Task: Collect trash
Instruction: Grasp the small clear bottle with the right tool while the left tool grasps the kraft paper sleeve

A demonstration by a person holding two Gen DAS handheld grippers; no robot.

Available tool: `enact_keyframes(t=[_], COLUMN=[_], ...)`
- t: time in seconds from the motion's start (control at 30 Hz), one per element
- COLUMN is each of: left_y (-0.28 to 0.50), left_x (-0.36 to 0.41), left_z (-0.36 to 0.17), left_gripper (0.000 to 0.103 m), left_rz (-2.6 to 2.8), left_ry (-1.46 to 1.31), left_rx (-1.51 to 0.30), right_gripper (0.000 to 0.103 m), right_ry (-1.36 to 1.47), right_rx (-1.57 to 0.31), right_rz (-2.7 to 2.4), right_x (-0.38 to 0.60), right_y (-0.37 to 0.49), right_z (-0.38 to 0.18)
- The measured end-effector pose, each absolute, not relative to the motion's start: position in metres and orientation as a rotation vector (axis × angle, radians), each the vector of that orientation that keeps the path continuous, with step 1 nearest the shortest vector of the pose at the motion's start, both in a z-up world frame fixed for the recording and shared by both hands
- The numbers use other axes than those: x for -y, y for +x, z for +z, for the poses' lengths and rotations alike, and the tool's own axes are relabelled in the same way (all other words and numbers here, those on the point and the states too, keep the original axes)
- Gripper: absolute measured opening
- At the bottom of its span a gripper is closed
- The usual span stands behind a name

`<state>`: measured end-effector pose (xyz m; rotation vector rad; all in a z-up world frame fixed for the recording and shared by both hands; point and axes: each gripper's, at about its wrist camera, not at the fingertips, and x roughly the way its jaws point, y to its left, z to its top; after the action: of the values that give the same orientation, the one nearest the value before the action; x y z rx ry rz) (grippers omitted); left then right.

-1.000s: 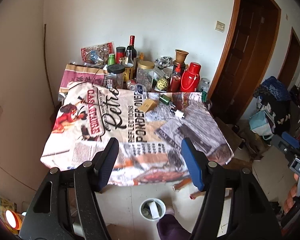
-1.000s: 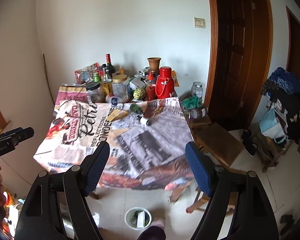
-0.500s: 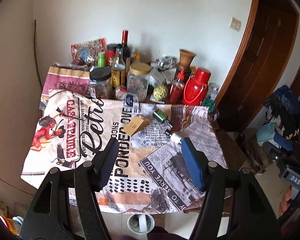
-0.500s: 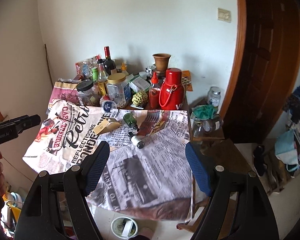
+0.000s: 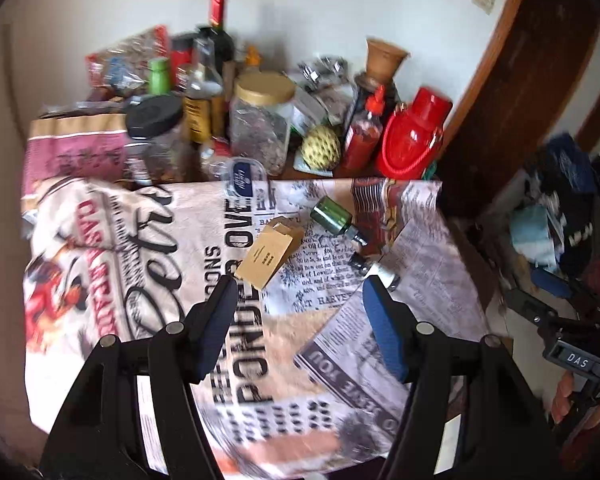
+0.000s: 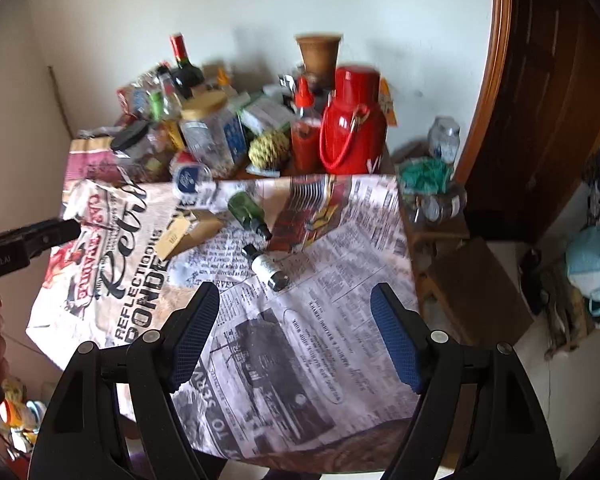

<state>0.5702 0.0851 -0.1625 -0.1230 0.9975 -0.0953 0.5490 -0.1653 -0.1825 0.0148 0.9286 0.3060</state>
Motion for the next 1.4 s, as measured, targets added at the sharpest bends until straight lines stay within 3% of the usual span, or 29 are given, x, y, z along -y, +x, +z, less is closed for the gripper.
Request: enact_keyframes(t=[0.5,0.63,0.73,0.93,1.07,1.17,1.4], left_y=[0.688,0.701,0.704,0.705,0.703,0.694,0.673], left_x=[-0.084,-0.085,-0.085,-0.086,-0.087,-0.09,-0.091], left_z=[-0.293,-0.317,-0.322,-0.32,-0.316,-0.31,-0.282], left_gripper=[0.064,0.064,0.064,0.064,0.043,0.042,0.041], left_rz=[-0.264,-0.287,-0.307,-0.322,-0.307,-0.287,-0.259], left_ry=[0.117,0.112,0.102,0.045,0.03,0.028,-0.017], left_rx=[-1.241,-1.274,-1.265,-1.245,-1.25,-1.253,-1.21], right_gripper=[0.075,0.068,0.067,0.049,0.037,0.028,0.027], right_ry=[0.021,0.002,-0.008,-0.07,-0.159,-0.201,-0.024], right_rx=[-1.212,-1.268,-1.259,-1.237,-1.213,-1.205,-1.236], right_rz=[0.386,0.467,0.472,0.459,0.457,0.447,0.423], right_x=[0.109,0.104,0.105,0.094,0.079,0.07,0.077], right_y=[0.655,0.668,0.671,0.677,0.672,0.665,0.647], right_z=[-0.3,-0.316,-0.319,-0.324,-0.325,-0.324,-0.309])
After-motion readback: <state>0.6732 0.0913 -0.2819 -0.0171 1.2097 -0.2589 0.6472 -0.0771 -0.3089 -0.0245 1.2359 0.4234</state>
